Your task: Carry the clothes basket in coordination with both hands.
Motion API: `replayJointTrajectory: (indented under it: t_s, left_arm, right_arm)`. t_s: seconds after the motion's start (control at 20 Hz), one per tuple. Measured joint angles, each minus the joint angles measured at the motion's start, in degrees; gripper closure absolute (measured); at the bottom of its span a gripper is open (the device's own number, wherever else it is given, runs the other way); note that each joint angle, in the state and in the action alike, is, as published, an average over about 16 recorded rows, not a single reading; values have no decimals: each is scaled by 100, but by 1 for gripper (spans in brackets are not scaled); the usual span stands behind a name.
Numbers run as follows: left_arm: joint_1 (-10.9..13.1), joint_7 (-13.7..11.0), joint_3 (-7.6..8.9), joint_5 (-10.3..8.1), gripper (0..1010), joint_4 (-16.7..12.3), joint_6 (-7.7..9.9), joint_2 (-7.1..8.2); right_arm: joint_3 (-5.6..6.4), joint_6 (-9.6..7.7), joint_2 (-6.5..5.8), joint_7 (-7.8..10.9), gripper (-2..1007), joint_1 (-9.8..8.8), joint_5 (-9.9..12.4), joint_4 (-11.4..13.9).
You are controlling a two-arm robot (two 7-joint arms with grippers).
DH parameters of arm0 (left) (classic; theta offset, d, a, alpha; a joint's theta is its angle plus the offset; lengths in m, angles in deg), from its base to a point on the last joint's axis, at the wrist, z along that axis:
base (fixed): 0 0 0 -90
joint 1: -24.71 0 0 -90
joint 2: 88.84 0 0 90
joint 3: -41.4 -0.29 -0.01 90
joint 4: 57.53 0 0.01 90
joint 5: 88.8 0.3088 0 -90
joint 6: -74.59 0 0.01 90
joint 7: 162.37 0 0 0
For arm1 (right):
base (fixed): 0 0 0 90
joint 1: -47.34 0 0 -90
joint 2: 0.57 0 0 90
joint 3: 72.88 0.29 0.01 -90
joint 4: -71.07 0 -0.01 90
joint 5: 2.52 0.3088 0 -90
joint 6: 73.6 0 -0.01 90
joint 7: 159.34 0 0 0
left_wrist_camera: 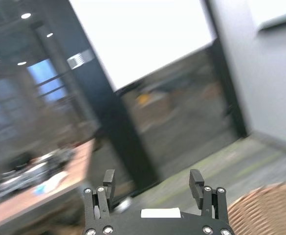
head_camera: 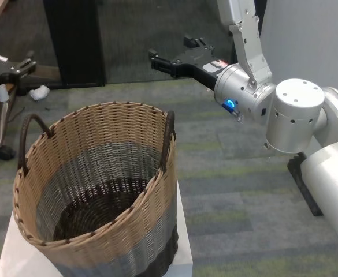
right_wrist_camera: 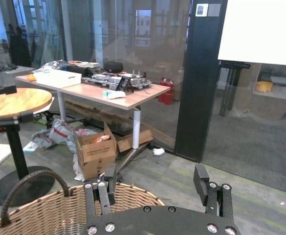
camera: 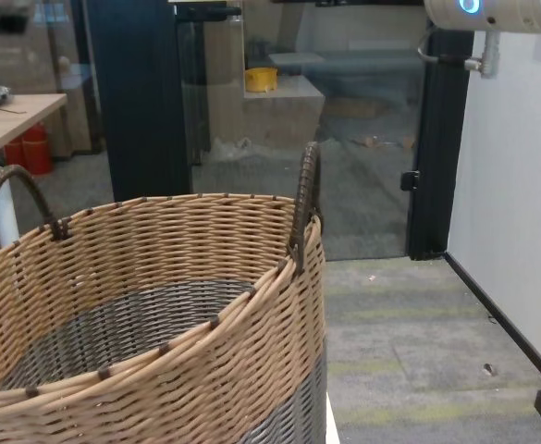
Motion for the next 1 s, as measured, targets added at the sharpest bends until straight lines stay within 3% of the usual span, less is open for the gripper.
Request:
replayJointTrajectory:
  t_s: [0.3, 0.45, 1.0]
  left_arm:
    - [61, -385, 208, -305, 8, 14, -528, -119]
    - [70, -605, 304, -514, 8, 53, -689, -188]
    - [27, -975, 411, -763, 8, 135, -673, -309]
  right_arm:
    - [0, -4, -1, 0, 0, 2, 2, -1]
    - [0, -5, -2, -1, 0, 3, 3, -1]
    - [0, -7, -2, -1, 0, 3, 3, -2]
